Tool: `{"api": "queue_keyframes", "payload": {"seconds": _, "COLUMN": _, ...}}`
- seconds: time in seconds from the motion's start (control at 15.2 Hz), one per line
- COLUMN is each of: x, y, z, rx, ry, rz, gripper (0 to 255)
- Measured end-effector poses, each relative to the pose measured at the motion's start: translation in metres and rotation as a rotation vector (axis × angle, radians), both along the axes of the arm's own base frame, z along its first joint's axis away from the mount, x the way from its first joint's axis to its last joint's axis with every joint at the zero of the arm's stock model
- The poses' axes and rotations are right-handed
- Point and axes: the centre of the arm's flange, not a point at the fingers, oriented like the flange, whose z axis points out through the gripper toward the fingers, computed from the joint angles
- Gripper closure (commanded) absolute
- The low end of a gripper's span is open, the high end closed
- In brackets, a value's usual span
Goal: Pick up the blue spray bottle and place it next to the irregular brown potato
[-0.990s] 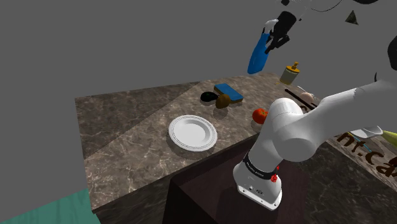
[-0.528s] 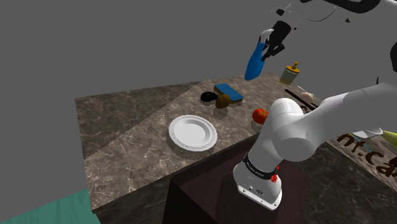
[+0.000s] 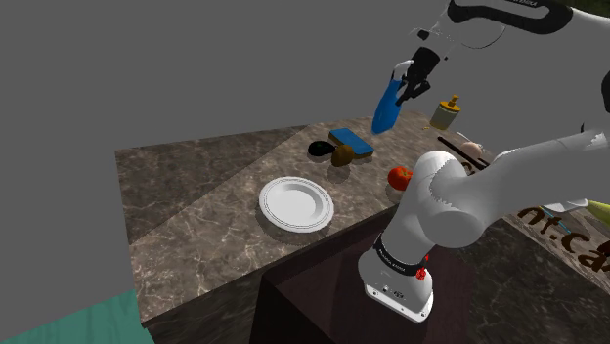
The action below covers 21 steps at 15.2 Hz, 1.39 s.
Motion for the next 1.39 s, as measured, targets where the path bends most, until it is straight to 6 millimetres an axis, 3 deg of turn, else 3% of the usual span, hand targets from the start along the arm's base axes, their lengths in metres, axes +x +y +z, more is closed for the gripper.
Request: {"api": "queue_keyframes", "payload": {"seconds": 1.39, "x": 0.000, "y": 0.000, "z": -0.111, "rx": 0.000, "ry": 0.000, "rz": 0.000, "gripper": 255}}
